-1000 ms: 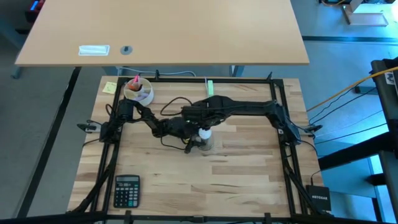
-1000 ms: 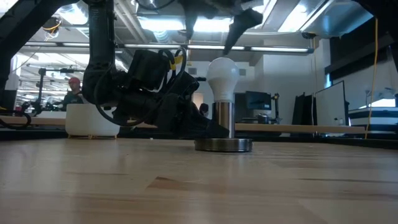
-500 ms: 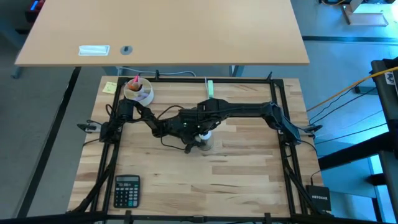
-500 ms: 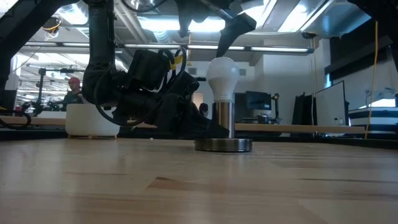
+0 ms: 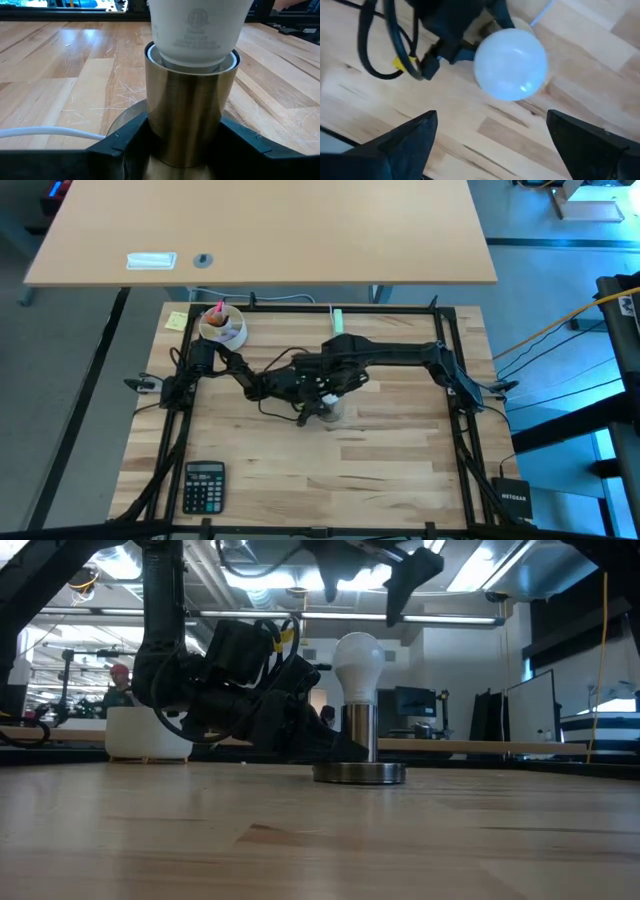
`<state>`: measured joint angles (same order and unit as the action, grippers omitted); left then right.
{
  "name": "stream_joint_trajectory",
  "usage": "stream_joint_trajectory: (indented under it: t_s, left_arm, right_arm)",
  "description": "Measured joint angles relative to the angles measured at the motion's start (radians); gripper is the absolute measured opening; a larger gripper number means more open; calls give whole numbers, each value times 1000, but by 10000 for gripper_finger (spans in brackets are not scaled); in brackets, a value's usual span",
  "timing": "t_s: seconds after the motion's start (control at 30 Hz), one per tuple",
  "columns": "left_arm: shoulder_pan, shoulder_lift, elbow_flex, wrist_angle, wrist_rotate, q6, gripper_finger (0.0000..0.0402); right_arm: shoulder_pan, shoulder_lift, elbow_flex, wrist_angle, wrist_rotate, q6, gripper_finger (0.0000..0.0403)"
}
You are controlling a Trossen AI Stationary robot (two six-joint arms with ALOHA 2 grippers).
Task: Screw lightbulb
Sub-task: Remove the lightbulb from the lamp
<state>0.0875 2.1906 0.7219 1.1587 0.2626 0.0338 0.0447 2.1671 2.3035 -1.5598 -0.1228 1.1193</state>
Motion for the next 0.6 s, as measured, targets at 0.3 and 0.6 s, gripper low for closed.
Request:
stream_joint_trajectory:
  t_s: [0.3,0.6]
  left_arm:
    - [0,0,0,0,0,-1,192]
    - [0,0,0,0,0,5,192]
  right_arm:
    - [28,19,-30,8,104,86,374]
    - [-11,21,-182,125,72,109,374]
